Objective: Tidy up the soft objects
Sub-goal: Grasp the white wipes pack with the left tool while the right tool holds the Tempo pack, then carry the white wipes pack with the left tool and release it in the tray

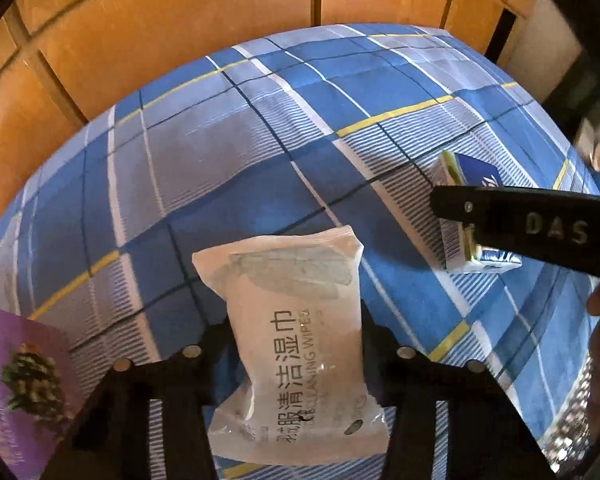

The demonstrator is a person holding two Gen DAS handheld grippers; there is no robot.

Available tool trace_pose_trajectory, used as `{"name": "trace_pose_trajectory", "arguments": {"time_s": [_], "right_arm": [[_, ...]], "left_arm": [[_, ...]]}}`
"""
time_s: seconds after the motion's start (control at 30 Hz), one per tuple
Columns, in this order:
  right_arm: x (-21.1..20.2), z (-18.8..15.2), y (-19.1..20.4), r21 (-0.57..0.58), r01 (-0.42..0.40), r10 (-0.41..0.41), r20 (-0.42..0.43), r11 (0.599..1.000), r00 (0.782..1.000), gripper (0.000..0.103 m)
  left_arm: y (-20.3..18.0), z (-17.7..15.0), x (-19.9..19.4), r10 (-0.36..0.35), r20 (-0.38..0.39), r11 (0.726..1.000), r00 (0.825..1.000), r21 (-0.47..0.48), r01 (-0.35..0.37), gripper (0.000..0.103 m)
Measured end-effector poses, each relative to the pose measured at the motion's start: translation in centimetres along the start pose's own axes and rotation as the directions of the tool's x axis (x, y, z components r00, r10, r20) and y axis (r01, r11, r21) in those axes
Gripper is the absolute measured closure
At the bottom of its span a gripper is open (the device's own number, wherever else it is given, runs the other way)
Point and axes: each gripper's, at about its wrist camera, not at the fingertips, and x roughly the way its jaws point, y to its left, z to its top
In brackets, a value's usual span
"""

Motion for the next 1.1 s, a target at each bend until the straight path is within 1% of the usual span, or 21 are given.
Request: {"name": "trace_pose_trajectory", "arguments": {"time_s": [0.1,0.17,0.27,0.4,0.5,0.57,0.63,0.67,0.7,0.73,0.77,0.83,0.9,1.0,1.1], "right_arm": [[0.7,0.1,0.3,-0.009,0.005,-0.005,-0.028,1.0,1.0,0.046],[0.8,0.1,0.6,-0.025,0.018,-0.018,-0.028,1.0,0.999,0.046],[1.0,0.1,1.2,-0.045,0.016,-0.018,-0.032,0.999,0.999,0.046],[1.2,0.1,1.5,-0.058,0.011,-0.013,-0.033,0.998,0.999,0.046],[1.3,0.2,1.6,-0.062,0.009,-0.011,-0.034,0.998,0.999,0.045],[1.4,0.2,1.6,-0.061,0.006,-0.009,-0.034,0.998,0.999,0.045],[1.5,0.2,1.6,-0.061,0.006,-0.008,-0.033,0.998,0.999,0.045],[1.6,0.2,1.7,-0.064,0.006,-0.008,-0.035,0.998,0.999,0.045],[1.6,0.1,1.7,-0.07,0.007,-0.01,-0.038,0.997,0.999,0.045],[1.7,0.1,1.8,-0.08,0.012,-0.015,-0.04,0.997,0.999,0.045],[1.7,0.1,1.8,-0.086,0.016,-0.02,-0.04,0.996,0.999,0.045],[1.9,0.1,2.1,-0.099,0.029,-0.033,-0.042,0.995,0.999,0.045],[2.1,0.0,2.4,-0.109,0.04,-0.045,-0.041,0.993,0.998,0.045],[2.5,-0.3,3.1,-0.121,0.057,-0.062,-0.035,0.991,0.997,0.045],[2.7,-0.6,3.5,-0.127,0.066,-0.071,-0.03,0.99,0.997,0.045]], "left_arm": [[0.9,0.2,-1.1,0.003,0.019,1.0,1.0,-0.016,-0.003,0.057],[1.7,0.7,-2.5,0.002,0.05,0.999,0.999,-0.035,0.0,0.057],[3.0,2.2,-5.3,-0.004,0.102,0.997,0.995,-0.074,0.012,0.057],[5.4,5.0,-8.9,0.02,0.169,0.99,0.985,-0.138,0.003,0.057],[8.7,6.8,-11.9,0.05,0.223,0.978,0.974,-0.211,-0.002,0.057],[11.7,7.5,-13.8,0.105,0.246,0.963,0.963,-0.266,-0.037,0.056],[14.6,7.4,-14.9,0.162,0.25,0.945,0.955,-0.317,-0.078,0.056],[16.6,7.1,-15.4,0.203,0.244,0.93,0.948,-0.351,-0.109,0.056],[17.9,6.6,-15.7,0.227,0.238,0.919,0.944,-0.372,-0.127,0.056],[20.1,5.7,-16.1,0.261,0.229,0.9,0.938,-0.41,-0.15,0.056],[21.4,4.8,-16.4,0.28,0.224,0.887,0.933,-0.432,-0.162,0.056],[24.5,2.3,-17.3,0.332,0.211,0.853,0.919,-0.483,-0.197,0.056],[27.1,-0.7,-18.0,0.366,0.198,0.827,0.909,-0.518,-0.22,0.056],[30.0,-5.7,-19.1,0.392,0.198,0.791,0.898,-0.571,-0.22,0.056],[31.7,-11.0,-20.2,0.389,0.211,0.768,0.897,-0.612,-0.188,0.056]]}}
